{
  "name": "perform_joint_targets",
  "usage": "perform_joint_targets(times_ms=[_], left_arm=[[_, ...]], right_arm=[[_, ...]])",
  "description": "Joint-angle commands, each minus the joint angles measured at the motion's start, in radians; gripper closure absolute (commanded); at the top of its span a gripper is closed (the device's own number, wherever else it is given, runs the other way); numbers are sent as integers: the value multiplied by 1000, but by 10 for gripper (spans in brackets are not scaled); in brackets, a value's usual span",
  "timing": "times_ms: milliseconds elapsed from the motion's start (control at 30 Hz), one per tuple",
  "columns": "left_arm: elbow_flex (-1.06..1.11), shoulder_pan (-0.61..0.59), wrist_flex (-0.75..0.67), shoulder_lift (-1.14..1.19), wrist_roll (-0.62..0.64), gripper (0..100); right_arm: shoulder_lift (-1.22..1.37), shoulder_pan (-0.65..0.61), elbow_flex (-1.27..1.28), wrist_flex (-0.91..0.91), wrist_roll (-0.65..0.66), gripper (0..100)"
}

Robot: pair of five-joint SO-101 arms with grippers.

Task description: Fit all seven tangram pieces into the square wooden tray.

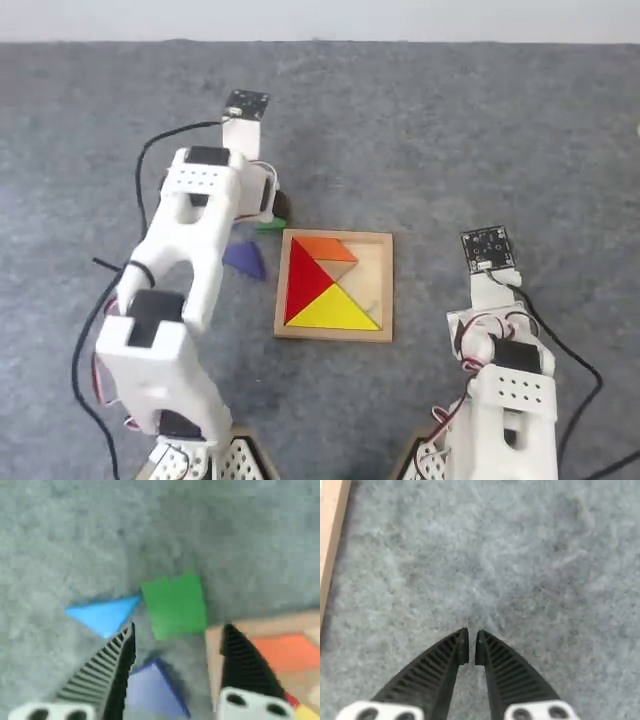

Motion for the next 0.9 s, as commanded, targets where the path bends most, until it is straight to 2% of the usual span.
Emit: perform_joint_targets(times_ms=[0,233,533,700,867], left_arm=[[-117,-17,-12,57,23,683],[-143,-12,-6,133,58,684],[-222,11,120,244,64,730],[-335,3,132,344,68,729],[-490,9,229,434,64,755]], right_arm=[[-24,7,-9,-19,-9,950],[-24,7,-8,-19,-9,950],[-24,7,-8,-19,-9,950],[-24,7,-8,-19,-9,950],[-24,7,-6,-21,-9,950]])
